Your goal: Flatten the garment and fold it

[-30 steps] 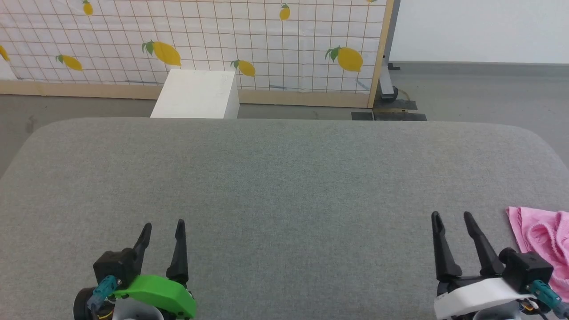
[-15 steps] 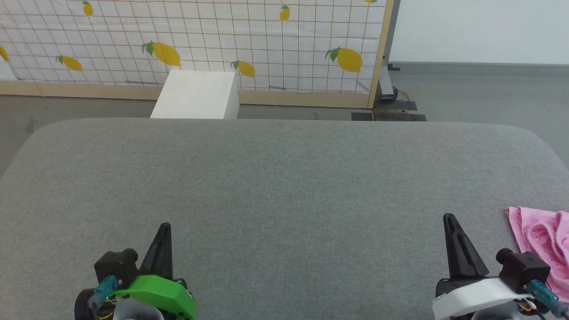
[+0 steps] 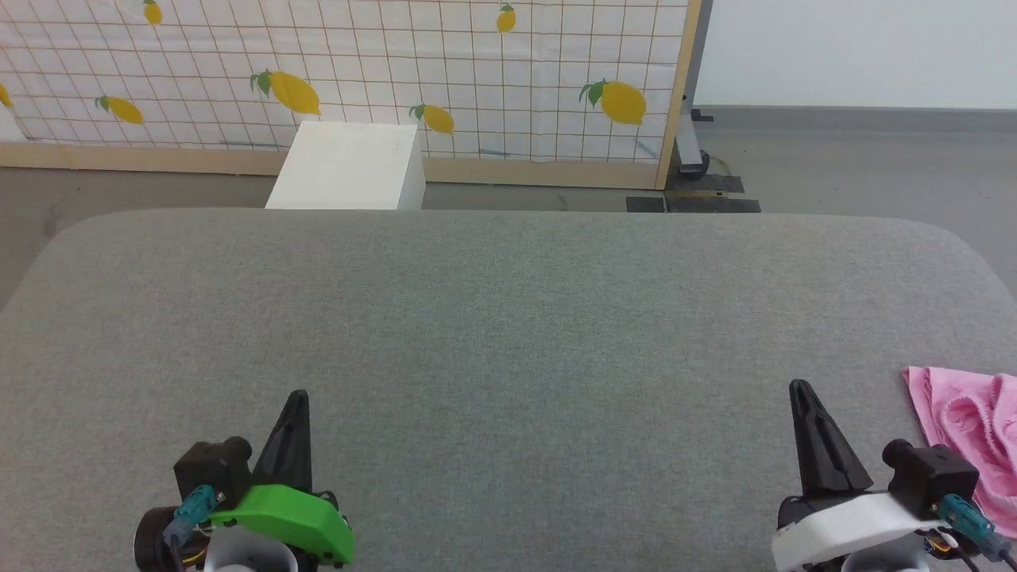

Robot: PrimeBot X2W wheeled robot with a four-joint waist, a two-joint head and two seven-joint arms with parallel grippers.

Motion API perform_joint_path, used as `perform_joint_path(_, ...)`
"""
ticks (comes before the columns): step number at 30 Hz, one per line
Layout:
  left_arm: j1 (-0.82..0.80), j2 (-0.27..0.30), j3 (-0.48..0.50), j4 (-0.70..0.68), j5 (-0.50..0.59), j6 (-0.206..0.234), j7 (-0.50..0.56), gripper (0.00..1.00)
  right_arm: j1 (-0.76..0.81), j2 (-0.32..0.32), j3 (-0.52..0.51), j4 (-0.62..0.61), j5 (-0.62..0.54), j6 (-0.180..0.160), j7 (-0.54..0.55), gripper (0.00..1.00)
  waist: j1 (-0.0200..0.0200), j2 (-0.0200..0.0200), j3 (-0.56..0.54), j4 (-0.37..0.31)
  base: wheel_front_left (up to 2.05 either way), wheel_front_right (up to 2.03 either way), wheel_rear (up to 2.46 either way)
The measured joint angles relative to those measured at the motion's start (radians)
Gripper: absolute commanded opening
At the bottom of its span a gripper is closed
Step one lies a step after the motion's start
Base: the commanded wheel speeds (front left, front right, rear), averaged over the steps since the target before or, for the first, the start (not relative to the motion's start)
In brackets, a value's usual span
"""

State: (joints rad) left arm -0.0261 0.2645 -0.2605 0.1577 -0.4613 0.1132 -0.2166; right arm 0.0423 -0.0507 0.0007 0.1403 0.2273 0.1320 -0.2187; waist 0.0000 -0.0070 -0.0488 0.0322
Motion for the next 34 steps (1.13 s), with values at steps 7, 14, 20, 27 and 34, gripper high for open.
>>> perform_joint_path(7,0.0,-0.014,0.018,-0.009,0.024,-0.008,0.016,0.0,0.0,0.0,0.0,-0.009,-0.017,0.0,0.013,0.0,-0.0001,0.0,0.003,-0.002,0.0,0.0,0.0)
perform_joint_path(14,0.0,-0.031,0.039,-0.023,0.067,-0.017,0.03,0.0,-0.001,0.0,0.0,-0.02,-0.036,0.0,0.034,0.0,0.0,0.0,0.007,-0.005,0.0,0.0,0.0)
perform_joint_path(20,0.0,-0.042,0.053,-0.031,0.086,-0.024,0.041,0.0,-0.002,0.0,0.0,-0.029,-0.044,0.0,0.044,0.0,0.0,0.0,0.01,-0.007,0.0,0.0,0.0)
perform_joint_path(27,0.0,-0.055,0.069,-0.041,0.123,-0.032,0.058,0.0,-0.002,0.0,0.0,-0.038,-0.06,0.0,0.059,0.0,0.0,0.0,0.013,-0.009,0.0,0.0,0.0)
perform_joint_path(34,0.0,-0.071,0.086,-0.051,0.145,-0.035,0.072,0.0,-0.003,0.0,0.0,-0.045,-0.072,0.0,0.071,0.0,0.0,0.0,0.016,-0.011,0.0,0.0,0.0)
